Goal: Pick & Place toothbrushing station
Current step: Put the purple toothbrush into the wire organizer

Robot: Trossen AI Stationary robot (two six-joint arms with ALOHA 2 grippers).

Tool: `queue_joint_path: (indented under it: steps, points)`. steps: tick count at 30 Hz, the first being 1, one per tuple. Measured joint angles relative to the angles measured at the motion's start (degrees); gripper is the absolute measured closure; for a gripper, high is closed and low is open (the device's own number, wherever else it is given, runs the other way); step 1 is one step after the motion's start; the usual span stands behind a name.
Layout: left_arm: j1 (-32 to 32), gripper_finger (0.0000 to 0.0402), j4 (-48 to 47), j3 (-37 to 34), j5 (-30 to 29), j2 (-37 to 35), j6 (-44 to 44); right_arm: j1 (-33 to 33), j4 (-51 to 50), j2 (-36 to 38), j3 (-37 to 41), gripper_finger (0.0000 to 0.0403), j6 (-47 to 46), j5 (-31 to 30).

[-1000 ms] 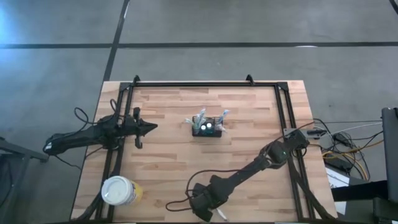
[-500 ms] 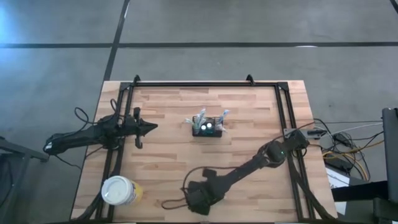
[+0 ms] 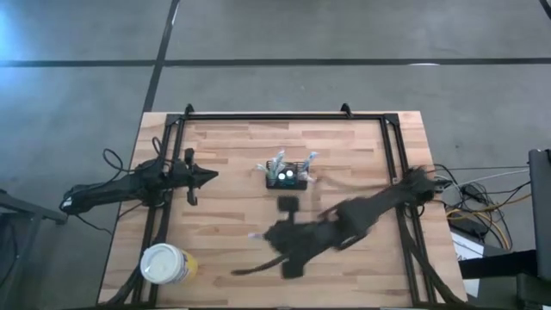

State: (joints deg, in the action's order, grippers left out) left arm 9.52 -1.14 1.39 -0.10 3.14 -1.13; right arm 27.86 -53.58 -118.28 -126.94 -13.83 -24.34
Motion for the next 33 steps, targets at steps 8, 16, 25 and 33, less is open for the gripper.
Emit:
queue_joint_path:
  steps: [8,16,25,33]
  points:
    - [0.0,0.0390,0.2,0.0,0.0,0.0,3.6,-3.4,5.1,17.4,13.9,0.0390,10.4,0.5]
    - [0.0,0.0390,0.5,0.0,-1.3,0.0,5.5,-7.9,25.6,36.8,41.8,0.0390,16.5,12.0]
    - [0.0,0.0390,0.6,0.0,-2.5,0.0,6.6,-15.1,48.9,56.6,69.2,0.0390,19.5,23.2]
    - [0.0,0.0390,0.6,0.1,-2.6,0.0,7.1,-16.1,54.5,70.6,82.9,0.0390,21.6,23.7]
